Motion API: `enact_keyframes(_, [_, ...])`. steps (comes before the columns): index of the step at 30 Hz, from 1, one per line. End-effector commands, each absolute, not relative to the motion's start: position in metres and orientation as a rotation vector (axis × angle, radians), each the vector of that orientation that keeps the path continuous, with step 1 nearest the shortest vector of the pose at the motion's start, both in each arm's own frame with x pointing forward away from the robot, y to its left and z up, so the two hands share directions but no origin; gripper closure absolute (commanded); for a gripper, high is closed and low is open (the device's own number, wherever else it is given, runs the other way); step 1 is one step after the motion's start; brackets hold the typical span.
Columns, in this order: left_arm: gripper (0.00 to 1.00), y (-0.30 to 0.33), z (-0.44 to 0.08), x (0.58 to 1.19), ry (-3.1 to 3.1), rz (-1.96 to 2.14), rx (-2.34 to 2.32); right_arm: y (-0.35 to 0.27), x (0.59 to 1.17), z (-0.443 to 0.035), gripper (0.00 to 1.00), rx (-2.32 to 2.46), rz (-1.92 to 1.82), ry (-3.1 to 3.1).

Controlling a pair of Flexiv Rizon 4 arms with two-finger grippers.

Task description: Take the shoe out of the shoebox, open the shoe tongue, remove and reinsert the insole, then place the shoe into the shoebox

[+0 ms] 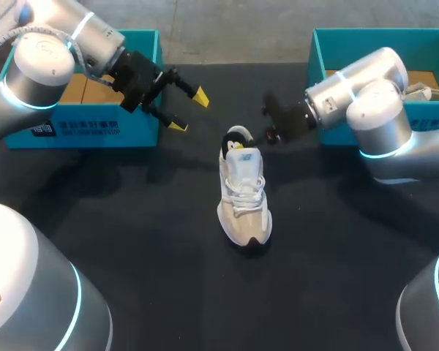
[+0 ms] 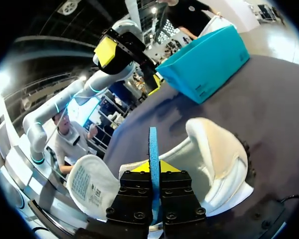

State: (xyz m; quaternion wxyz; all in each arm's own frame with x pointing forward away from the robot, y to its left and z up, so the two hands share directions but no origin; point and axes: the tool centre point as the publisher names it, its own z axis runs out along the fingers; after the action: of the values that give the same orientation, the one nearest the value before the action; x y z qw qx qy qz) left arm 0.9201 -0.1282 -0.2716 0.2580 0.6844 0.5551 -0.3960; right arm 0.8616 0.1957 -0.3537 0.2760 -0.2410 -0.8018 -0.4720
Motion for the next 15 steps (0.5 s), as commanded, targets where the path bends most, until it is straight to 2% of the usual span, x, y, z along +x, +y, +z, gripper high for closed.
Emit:
enact_keyframes(1, [0.0, -0.128, -0.271, 0.919, 1.507, -1.069, 1.856, 0.197, 0.852, -0.357, 1.0, -0.665, -1.27, -2.153])
enact_keyframes(3, [0.0, -0.128, -0.271, 0.919, 1.507, -1.069, 1.856, 0.197, 0.851, -0.357, 0.99, -0.666, -1.266, -2.153])
enact_keyframes(4, [0.0, -0.128, -0.271, 0.919, 1.507, -1.069, 1.856, 0.197, 0.852, -0.357, 0.79, -0.667, -1.266, -2.154])
enact_keyframes(5, [0.0, -0.128, -0.271, 0.919, 1.507, -1.069, 1.856, 0.197, 0.852, -0.355, 0.7, -0.668, -1.27, -2.156])
enact_keyframes(7, [0.0, -0.128, -0.271, 0.919, 1.507, -1.069, 1.856, 0.197, 0.854, -0.352, 0.61, -0.664, -1.276, -2.167])
enact_keyframes(15, [0.0, -0.128, -0.271, 0.919, 1.507, -1.069, 1.856, 0.196, 0.862, -0.338, 0.59, -0.645, -1.287, -2.211])
